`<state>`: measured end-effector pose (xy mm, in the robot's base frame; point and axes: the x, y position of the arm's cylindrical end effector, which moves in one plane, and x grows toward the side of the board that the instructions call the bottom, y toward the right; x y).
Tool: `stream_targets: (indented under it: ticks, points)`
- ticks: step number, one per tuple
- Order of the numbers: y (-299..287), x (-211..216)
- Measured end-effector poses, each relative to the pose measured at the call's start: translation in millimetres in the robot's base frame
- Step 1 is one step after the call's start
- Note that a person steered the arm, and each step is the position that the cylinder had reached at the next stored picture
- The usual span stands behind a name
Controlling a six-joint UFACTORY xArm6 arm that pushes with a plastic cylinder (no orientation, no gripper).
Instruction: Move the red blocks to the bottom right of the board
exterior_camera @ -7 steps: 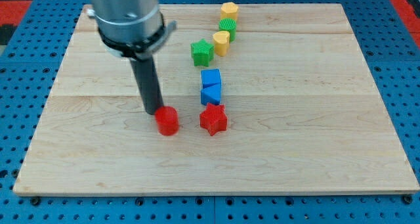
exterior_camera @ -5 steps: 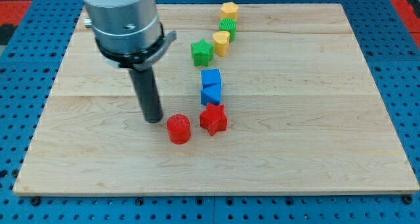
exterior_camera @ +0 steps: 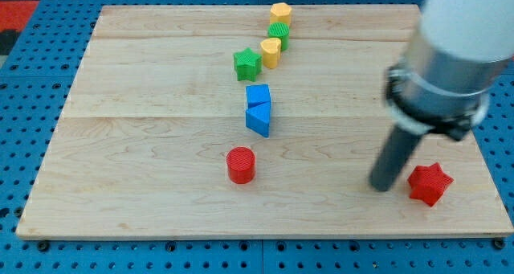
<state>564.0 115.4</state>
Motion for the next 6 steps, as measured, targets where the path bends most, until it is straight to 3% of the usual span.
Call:
stream_targets:
  ticks: [1, 2, 3, 4, 5, 6]
  points:
    - [-113.2, 35.7]
    - [-218.3, -5.8]
    - [-218.0, -67.5]
    - [-149.6, -50.3]
    - [-187.7, -35.8]
    - [-106.3, -16.8]
